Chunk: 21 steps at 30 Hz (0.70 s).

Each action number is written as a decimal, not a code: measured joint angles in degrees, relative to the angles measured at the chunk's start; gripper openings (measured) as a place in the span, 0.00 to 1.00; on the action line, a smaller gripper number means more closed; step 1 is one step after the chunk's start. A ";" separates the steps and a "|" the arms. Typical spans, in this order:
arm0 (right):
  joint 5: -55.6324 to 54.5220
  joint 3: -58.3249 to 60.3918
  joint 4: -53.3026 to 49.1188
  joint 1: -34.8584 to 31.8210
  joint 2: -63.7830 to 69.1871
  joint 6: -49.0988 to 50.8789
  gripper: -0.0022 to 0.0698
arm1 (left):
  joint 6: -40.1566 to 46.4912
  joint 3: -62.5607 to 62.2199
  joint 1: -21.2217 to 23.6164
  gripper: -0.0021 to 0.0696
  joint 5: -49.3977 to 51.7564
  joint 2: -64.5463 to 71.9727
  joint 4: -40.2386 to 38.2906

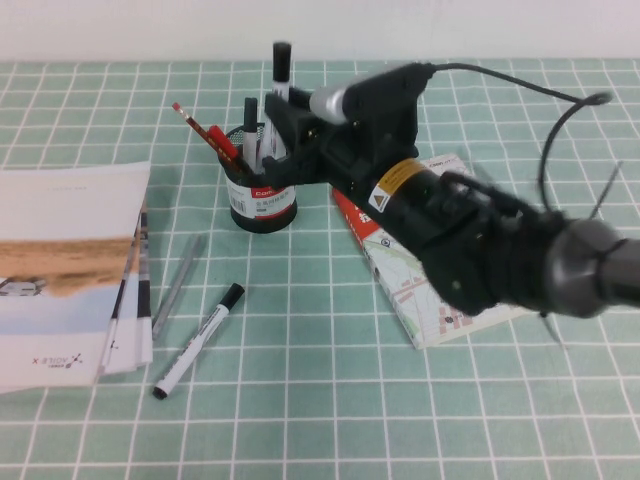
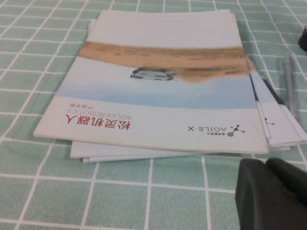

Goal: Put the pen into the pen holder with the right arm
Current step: Place the pen onto the pen holder

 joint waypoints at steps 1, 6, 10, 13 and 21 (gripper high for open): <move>-3.72 -0.13 1.16 0.00 1.63 -1.86 0.18 | 0.00 0.00 0.00 0.02 0.00 0.00 0.00; -9.10 -6.36 6.07 0.00 8.80 -7.30 0.18 | 0.00 0.00 0.00 0.02 0.00 0.00 0.00; -6.38 -14.07 6.20 0.00 13.44 -10.59 0.18 | 0.00 0.00 0.00 0.02 0.00 0.00 0.00; -4.28 -18.17 6.37 0.00 16.08 -12.84 0.18 | 0.00 0.00 0.00 0.02 0.00 0.00 0.00; -0.02 -21.06 7.11 -0.08 19.99 -14.08 0.18 | 0.00 0.00 0.00 0.02 0.00 0.00 0.00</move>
